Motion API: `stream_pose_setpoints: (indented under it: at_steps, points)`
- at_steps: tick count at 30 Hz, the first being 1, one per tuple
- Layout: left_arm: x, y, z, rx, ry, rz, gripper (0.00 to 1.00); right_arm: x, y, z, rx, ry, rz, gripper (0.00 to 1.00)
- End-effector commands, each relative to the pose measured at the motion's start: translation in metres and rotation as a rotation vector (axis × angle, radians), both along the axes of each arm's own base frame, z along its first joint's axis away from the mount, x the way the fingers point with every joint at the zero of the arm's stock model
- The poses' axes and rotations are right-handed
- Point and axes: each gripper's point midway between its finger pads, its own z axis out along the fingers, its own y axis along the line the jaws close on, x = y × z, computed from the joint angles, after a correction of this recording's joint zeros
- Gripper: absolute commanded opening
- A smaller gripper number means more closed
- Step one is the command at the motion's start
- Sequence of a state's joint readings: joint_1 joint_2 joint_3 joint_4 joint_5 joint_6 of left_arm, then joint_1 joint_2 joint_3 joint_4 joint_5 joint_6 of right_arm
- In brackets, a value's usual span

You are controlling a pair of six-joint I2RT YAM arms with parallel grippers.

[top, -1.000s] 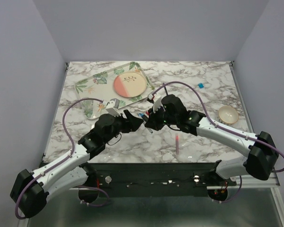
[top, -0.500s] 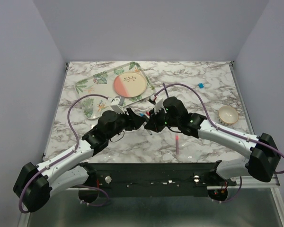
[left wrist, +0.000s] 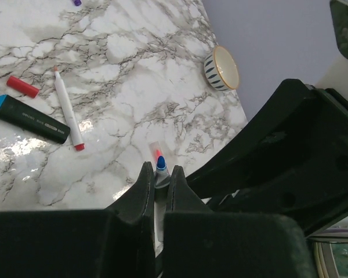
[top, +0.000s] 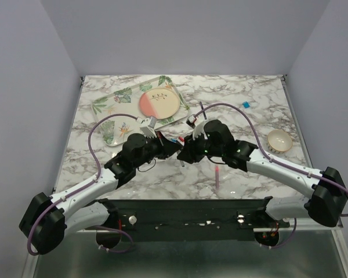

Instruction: Insert the pens into the pen caps

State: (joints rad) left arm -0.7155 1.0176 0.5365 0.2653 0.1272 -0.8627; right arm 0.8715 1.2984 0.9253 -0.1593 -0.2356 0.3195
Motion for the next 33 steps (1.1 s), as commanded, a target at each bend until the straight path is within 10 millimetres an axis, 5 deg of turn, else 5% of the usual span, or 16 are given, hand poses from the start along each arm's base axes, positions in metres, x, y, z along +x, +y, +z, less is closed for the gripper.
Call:
stream_pose_setpoints:
  at_steps: [1,13,17,23,24,25,26,29,32,33]
  points:
    - [-0.005,-0.008,0.017,-0.024,-0.03,-0.064,0.0,-0.023,0.003,0.015,0.096,0.042,0.046,0.43]
    - [-0.016,-0.013,0.037,-0.078,-0.042,-0.119,0.0,-0.015,-0.001,0.003,0.093,0.036,-0.012,0.42]
    - [-0.018,-0.012,0.045,-0.109,-0.051,-0.116,0.0,-0.013,0.002,0.003,0.116,0.045,-0.027,0.27]
    - [-0.017,-0.007,0.054,-0.16,-0.054,-0.081,0.0,-0.017,0.008,-0.001,0.153,0.077,-0.013,0.34]
    - [-0.017,-0.007,0.055,-0.163,-0.055,-0.079,0.0,-0.018,0.009,-0.001,0.16,0.077,-0.008,0.33]
    - [-0.017,-0.007,0.055,-0.162,-0.057,-0.078,0.0,-0.018,0.009,-0.001,0.166,0.076,-0.011,0.11]
    - [-0.017,-0.006,0.056,-0.16,-0.057,-0.076,0.0,-0.017,0.008,0.0,0.17,0.072,-0.019,0.01]
    - [-0.017,-0.006,0.053,-0.15,-0.055,-0.075,0.0,-0.015,0.002,0.002,0.192,0.051,-0.054,0.01]
    - [-0.013,0.001,0.043,-0.116,-0.01,-0.023,0.32,-0.011,-0.01,0.006,0.182,0.033,-0.121,0.01]
    - [-0.012,0.001,0.045,-0.117,-0.006,-0.019,0.53,-0.004,-0.016,0.006,0.169,0.017,-0.167,0.01]
